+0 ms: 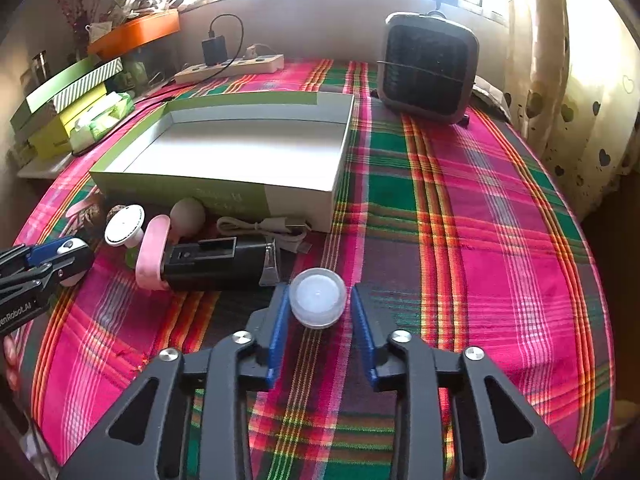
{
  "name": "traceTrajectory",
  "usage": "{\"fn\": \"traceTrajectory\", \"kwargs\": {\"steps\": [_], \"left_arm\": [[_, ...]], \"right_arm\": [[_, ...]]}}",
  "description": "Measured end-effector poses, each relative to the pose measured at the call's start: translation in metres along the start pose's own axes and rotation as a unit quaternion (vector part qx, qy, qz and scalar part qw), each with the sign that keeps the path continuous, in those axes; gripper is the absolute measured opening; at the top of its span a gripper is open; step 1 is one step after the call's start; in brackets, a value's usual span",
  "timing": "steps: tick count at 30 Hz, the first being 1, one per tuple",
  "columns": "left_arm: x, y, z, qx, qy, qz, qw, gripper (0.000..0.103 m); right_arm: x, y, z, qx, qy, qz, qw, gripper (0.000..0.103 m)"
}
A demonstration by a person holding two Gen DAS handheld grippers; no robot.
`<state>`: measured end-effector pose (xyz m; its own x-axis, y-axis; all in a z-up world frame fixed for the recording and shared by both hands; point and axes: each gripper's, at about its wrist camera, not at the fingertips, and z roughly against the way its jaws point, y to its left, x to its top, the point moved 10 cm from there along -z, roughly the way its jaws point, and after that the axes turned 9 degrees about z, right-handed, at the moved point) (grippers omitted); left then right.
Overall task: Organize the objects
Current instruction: 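Close the left gripper on the panda ball while the right gripper grasps the clear jar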
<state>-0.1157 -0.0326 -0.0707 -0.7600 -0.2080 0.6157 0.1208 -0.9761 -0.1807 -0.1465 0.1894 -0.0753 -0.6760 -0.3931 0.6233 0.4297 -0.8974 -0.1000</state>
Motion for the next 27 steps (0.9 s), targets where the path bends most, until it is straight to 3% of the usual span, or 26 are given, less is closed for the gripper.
{"fn": "traceTrajectory", "kwargs": {"steps": [9,15,27], "left_arm": [[0.0005,0.0008,0.0010,-0.003,0.001,0.005,1.0000,0.038],[0.0059,0.0004,0.0049,-0.002,-0.007,0.003,1.0000,0.030],[0.0004,0.0003,0.0092,-0.014,-0.005,0.009,0.9999,0.030]], "right_arm": [[-0.0013,-0.0010,0.0013,-0.002,0.000,-0.003,1.000,0.029],[0.0005,-0.0015,0.0052,-0.001,-0.005,-0.007,1.000,0.029],[-0.0007,0.0009,0.0075,0.002,-0.007,-0.008,1.000,0.029]]}}
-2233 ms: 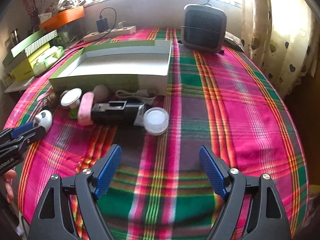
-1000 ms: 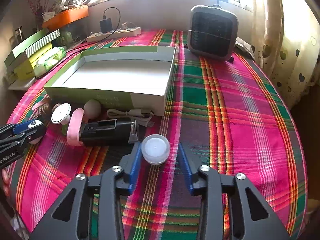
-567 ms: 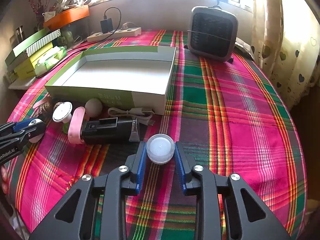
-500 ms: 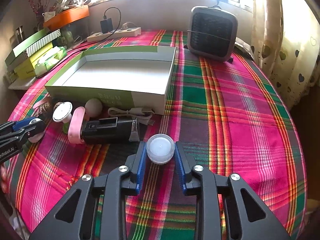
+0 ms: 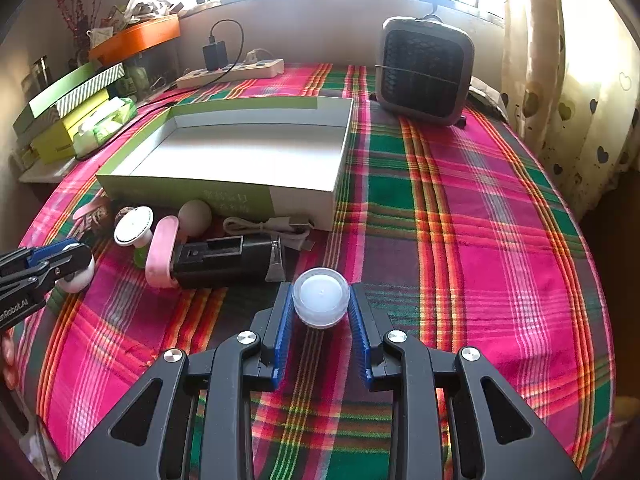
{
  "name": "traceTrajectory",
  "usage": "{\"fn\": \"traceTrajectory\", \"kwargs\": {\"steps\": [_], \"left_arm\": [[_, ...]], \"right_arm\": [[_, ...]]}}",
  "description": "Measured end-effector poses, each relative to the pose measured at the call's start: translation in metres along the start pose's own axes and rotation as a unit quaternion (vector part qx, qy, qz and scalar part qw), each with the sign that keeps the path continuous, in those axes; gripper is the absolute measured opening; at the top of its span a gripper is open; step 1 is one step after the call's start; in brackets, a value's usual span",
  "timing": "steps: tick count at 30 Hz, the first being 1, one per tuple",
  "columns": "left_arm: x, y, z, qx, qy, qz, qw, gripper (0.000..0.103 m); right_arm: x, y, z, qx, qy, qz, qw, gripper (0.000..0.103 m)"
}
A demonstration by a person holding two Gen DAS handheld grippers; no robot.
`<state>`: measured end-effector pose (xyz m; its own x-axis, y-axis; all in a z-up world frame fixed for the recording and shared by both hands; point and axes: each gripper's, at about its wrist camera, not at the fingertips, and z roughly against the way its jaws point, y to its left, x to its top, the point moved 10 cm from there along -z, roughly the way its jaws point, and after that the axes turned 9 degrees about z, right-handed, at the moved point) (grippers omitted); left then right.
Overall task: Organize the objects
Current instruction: 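Close the left gripper on the panda ball while the right gripper grasps the clear jar, then carry the panda ball and clear jar with both grippers over the white box lid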
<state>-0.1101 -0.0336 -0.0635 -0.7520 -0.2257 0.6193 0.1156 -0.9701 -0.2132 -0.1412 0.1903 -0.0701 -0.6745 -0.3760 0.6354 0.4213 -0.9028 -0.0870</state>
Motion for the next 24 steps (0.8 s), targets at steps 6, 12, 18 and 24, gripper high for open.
{"fn": "traceTrajectory", "kwargs": {"steps": [6,12,18,24], "left_arm": [[-0.004,-0.001,0.003,-0.008,0.002,-0.002,1.0000,0.030],[-0.004,-0.001,0.008,-0.015,-0.002,0.004,0.9999,0.027],[-0.003,-0.003,0.011,-0.018,-0.004,0.004,0.9998,0.027],[0.009,-0.008,0.020,-0.022,-0.019,-0.001,0.9996,0.027]], "right_arm": [[0.000,0.000,0.000,-0.001,-0.001,-0.001,1.000,0.029],[0.000,0.002,0.004,-0.001,-0.006,0.001,1.000,0.029],[0.003,0.005,0.009,0.000,-0.011,0.003,1.000,0.029],[0.011,0.006,0.017,0.001,-0.022,0.006,1.000,0.029]]}}
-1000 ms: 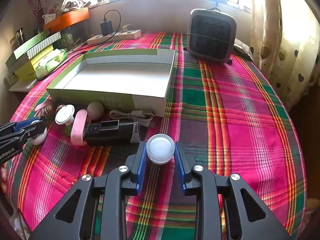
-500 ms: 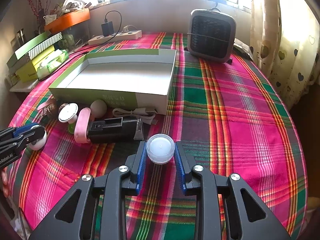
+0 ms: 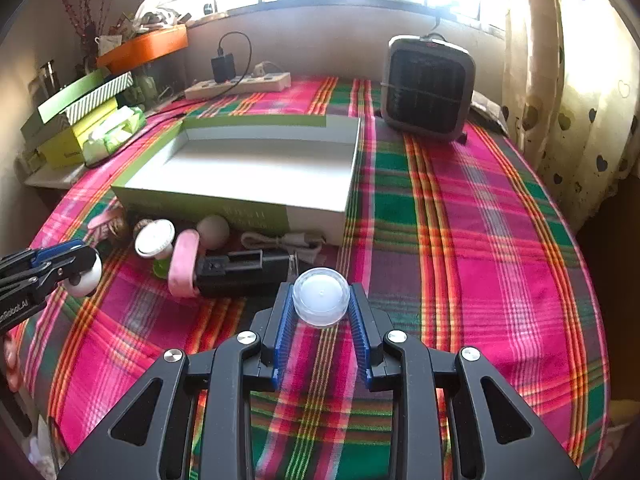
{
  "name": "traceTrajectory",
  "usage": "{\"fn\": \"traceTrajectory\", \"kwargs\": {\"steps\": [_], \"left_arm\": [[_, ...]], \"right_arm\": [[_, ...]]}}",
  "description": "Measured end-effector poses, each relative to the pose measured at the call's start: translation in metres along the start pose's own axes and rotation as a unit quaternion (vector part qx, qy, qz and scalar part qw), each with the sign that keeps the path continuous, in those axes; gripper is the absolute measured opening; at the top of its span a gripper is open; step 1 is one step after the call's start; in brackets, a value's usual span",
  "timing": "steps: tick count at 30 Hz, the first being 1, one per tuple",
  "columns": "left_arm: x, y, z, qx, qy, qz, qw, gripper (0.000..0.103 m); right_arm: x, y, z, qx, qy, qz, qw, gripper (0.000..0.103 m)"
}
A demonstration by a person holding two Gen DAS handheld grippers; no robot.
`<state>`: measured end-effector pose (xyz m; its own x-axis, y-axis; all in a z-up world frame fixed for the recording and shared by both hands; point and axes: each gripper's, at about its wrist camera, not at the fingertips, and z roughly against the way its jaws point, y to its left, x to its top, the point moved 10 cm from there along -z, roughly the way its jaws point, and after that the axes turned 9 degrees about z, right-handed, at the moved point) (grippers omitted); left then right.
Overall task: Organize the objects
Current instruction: 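Carry the panda ball and clear jar with both grippers over the white box lid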
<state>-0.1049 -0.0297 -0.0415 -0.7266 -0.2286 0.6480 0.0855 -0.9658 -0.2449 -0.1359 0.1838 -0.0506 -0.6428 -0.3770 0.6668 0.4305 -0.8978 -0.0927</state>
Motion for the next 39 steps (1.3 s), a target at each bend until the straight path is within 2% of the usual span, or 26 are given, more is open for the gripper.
{"fn": "traceTrajectory", "kwargs": {"steps": [11,19,30,39], "left_arm": [[0.032,-0.012,-0.003,-0.011,-0.010,-0.019,0.9997,0.027],[0.061,-0.020,-0.021,-0.019,-0.010,-0.029,0.9994,0.027],[0.094,-0.022,-0.060,-0.021,0.004,-0.041,0.9989,0.027],[0.113,-0.027,-0.093,-0.016,0.019,-0.054,0.9982,0.027]], "right_arm": [[0.026,0.003,0.005,0.008,-0.016,0.008,1.000,0.029],[0.053,0.003,-0.007,0.022,-0.018,0.017,0.999,0.029],[0.089,0.000,-0.050,0.040,0.001,0.016,0.999,0.029],[0.113,-0.003,-0.082,0.040,0.016,0.018,0.999,0.029]]}}
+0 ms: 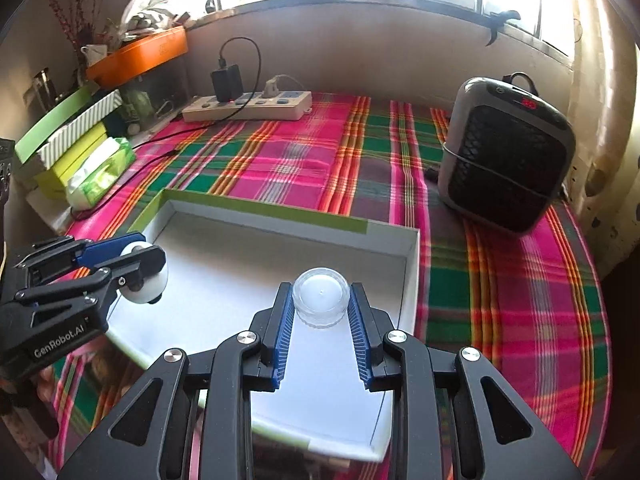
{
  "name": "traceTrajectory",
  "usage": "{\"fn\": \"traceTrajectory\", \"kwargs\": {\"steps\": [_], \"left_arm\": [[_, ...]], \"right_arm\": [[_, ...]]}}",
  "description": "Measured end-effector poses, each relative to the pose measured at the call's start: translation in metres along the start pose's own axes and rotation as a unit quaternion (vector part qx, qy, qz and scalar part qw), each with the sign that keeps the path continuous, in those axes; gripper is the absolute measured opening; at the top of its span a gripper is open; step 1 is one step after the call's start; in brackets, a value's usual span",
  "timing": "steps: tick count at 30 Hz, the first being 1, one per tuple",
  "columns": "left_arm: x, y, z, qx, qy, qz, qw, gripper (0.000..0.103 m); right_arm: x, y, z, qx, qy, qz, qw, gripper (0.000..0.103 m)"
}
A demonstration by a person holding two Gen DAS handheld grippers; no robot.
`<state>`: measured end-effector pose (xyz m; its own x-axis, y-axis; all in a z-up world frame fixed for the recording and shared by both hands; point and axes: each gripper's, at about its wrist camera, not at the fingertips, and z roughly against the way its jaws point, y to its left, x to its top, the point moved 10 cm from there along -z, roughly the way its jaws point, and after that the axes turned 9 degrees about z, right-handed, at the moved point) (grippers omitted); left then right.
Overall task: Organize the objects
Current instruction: 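Carry the panda ball and clear jar with both grippers over the white box lid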
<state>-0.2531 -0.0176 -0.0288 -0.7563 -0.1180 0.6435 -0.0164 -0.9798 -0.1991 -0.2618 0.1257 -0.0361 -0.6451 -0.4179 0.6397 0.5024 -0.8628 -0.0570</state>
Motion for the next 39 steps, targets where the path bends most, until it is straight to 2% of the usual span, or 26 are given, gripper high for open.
{"fn": "traceTrajectory", "kwargs": {"steps": [12,36,38,39], "left_arm": [[0.017,0.008,-0.033,0.004,0.016,0.003,0.9999,0.027],[0.016,0.014,-0.050,0.004,0.033,0.007,0.9994,0.029],[0.016,0.014,-0.050,0.005,0.033,0.008,0.9994,0.029],[0.016,0.014,-0.049,0.006,0.033,0.008,0.9994,0.030]], "right_arm": [[0.007,-0.009,-0.042,-0.002,0.039,-0.003,0.999,0.029],[0.004,-0.010,-0.053,-0.014,0.051,-0.011,0.999,0.029],[0.004,-0.010,-0.052,-0.012,0.048,-0.015,0.999,0.032],[0.005,-0.009,-0.051,-0.011,0.046,-0.015,0.999,0.038]]}}
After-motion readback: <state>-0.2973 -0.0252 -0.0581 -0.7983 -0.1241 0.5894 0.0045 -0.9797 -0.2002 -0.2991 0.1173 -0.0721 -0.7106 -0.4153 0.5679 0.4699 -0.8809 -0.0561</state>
